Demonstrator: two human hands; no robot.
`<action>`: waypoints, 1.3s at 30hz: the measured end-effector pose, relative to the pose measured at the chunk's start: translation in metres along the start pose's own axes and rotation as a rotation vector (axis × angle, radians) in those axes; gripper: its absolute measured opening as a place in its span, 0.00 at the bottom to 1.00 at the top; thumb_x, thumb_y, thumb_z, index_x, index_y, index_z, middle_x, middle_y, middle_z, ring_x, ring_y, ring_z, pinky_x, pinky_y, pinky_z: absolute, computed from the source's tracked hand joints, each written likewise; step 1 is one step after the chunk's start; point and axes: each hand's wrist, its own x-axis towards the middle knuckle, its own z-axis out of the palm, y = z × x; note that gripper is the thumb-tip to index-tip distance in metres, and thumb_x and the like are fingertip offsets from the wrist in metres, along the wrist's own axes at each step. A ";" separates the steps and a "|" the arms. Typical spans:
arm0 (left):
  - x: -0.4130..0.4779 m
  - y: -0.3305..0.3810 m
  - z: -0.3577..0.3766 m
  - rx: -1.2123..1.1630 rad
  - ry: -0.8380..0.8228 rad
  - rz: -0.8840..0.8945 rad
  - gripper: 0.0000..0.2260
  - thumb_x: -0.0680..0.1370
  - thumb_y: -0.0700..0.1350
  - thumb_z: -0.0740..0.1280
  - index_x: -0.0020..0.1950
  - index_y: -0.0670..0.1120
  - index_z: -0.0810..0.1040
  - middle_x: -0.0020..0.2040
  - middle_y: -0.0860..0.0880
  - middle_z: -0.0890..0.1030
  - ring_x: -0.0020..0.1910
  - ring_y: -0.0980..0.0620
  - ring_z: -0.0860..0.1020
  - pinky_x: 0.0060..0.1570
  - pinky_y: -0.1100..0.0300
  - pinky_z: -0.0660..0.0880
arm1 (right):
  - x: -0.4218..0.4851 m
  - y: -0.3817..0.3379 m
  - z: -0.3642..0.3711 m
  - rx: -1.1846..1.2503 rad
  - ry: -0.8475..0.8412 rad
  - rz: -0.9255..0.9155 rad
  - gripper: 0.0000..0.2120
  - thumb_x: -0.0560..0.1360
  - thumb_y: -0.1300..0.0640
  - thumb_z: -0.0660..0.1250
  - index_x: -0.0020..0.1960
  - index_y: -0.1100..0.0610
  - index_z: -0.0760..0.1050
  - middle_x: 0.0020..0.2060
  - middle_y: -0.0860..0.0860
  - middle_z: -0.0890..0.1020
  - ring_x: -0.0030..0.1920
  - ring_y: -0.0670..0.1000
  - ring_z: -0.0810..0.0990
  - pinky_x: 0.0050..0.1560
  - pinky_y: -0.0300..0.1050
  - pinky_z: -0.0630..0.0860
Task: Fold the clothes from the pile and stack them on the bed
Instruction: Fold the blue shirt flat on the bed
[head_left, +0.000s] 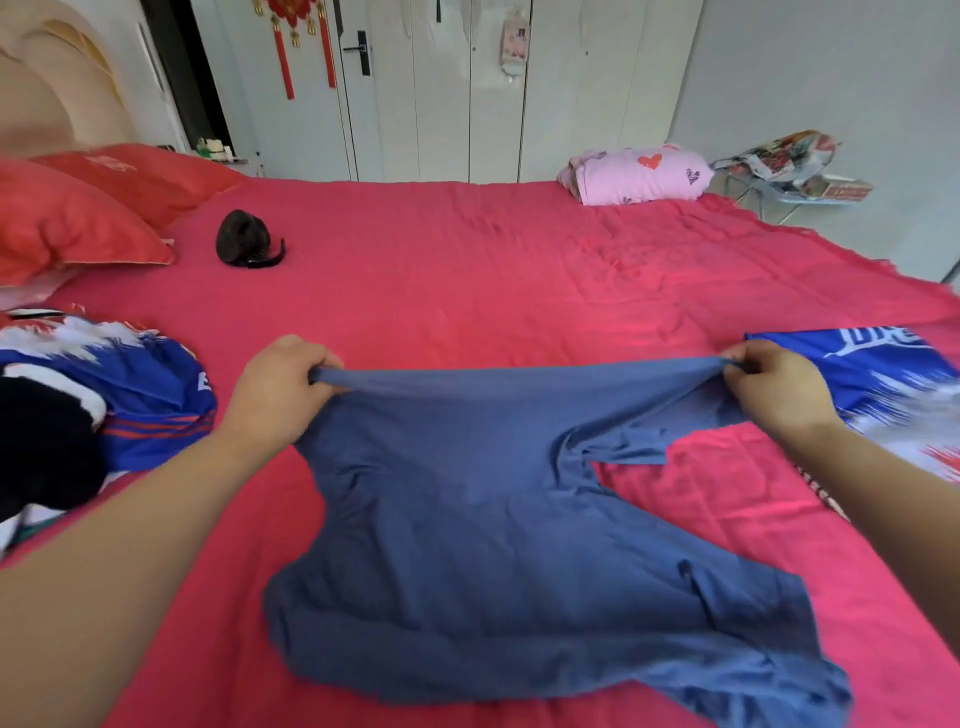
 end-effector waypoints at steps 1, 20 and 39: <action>-0.019 0.001 -0.004 0.002 -0.009 0.013 0.05 0.69 0.33 0.70 0.44 0.40 0.82 0.38 0.45 0.73 0.43 0.43 0.73 0.40 0.58 0.61 | -0.019 0.007 -0.007 -0.008 -0.003 -0.008 0.10 0.74 0.66 0.61 0.51 0.63 0.78 0.48 0.62 0.81 0.52 0.60 0.78 0.49 0.48 0.69; -0.176 -0.021 -0.004 0.328 -0.502 0.367 0.26 0.63 0.68 0.54 0.43 0.53 0.81 0.38 0.54 0.81 0.41 0.54 0.79 0.41 0.59 0.73 | -0.216 0.102 -0.029 -0.141 -0.418 -0.113 0.25 0.65 0.70 0.72 0.33 0.38 0.75 0.33 0.44 0.79 0.36 0.45 0.78 0.38 0.29 0.68; -0.068 -0.002 0.088 0.466 -0.633 0.070 0.18 0.81 0.57 0.52 0.52 0.46 0.73 0.56 0.44 0.79 0.56 0.43 0.75 0.50 0.54 0.69 | -0.044 -0.005 0.119 -0.280 -0.527 -0.145 0.17 0.78 0.47 0.58 0.61 0.54 0.75 0.58 0.56 0.79 0.59 0.57 0.76 0.57 0.48 0.72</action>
